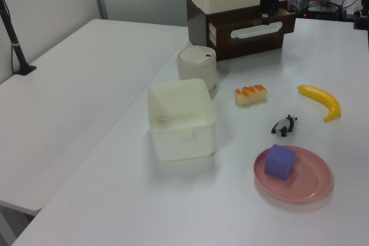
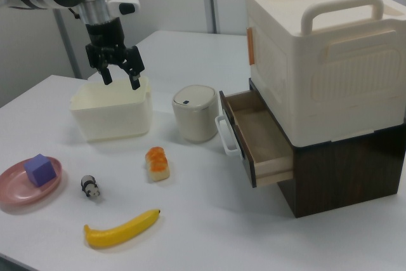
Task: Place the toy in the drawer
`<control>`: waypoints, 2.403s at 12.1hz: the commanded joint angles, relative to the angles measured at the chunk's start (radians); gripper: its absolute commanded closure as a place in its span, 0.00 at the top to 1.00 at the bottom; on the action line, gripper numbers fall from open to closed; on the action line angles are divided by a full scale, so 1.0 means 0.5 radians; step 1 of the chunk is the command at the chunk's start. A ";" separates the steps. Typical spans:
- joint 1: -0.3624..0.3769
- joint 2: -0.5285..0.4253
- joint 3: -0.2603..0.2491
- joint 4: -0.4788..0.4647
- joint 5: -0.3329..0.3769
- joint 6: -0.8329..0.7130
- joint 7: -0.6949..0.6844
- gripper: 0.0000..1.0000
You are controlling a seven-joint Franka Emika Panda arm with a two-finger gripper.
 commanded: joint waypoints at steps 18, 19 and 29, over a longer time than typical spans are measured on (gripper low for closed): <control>0.448 0.265 -0.008 -0.880 -0.053 0.364 -1.019 1.00; 0.454 0.289 -0.008 -0.880 -0.053 0.385 -1.013 1.00; 0.341 0.339 -0.029 -0.479 -0.123 0.154 -0.936 0.00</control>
